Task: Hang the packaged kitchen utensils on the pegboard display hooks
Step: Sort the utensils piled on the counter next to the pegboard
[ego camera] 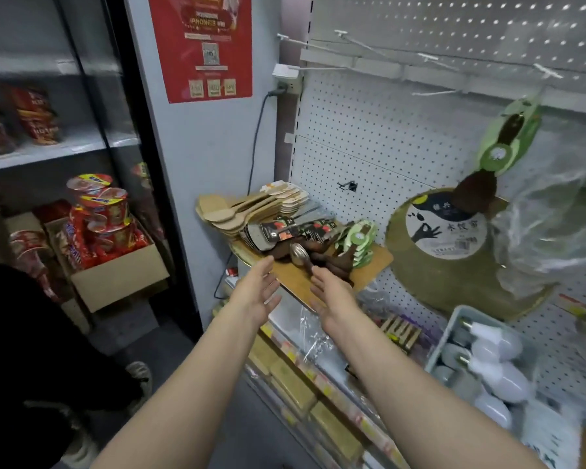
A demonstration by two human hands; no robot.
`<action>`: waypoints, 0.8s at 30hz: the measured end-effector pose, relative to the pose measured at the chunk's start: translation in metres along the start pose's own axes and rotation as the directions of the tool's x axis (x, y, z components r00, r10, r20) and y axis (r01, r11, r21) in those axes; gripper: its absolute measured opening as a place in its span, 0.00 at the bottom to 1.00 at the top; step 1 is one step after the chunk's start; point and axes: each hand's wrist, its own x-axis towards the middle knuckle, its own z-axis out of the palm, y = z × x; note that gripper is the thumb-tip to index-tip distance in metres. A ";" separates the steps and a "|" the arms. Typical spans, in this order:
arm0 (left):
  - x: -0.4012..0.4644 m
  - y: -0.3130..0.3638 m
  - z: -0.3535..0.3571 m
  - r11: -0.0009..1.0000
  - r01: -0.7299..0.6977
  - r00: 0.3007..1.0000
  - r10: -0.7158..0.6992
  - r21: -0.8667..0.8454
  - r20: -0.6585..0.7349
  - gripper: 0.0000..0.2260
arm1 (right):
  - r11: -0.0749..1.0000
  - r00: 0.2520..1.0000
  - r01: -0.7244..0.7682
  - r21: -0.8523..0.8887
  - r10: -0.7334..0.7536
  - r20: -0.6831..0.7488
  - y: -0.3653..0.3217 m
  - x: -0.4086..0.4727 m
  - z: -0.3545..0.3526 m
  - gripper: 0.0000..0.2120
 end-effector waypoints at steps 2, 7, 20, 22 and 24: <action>0.024 0.020 0.002 1.000 -0.006 1.000 0.006 0.003 0.002 0.22 | 1.000 1.000 -0.005 0.013 0.005 0.017 -0.009 0.025 0.019 0.17; 0.090 0.095 0.014 0.998 -0.064 0.997 0.065 0.029 -0.046 0.19 | 0.999 0.996 -0.037 -0.002 0.037 0.079 -0.045 0.091 0.082 0.11; 0.243 0.190 -0.002 0.997 -0.056 0.993 0.062 0.055 -0.098 0.07 | 0.996 0.996 -0.066 -0.054 0.070 0.058 -0.062 0.228 0.187 0.18; 0.272 0.210 0.004 0.993 -0.050 0.994 0.060 0.111 -0.087 0.07 | 0.997 0.997 -0.067 -0.049 0.069 0.028 -0.063 0.251 0.200 0.19; 0.300 0.228 0.012 0.987 -0.026 0.999 0.032 0.161 -0.039 0.08 | 0.997 0.998 -0.059 -0.047 0.059 -0.002 -0.066 0.271 0.214 0.18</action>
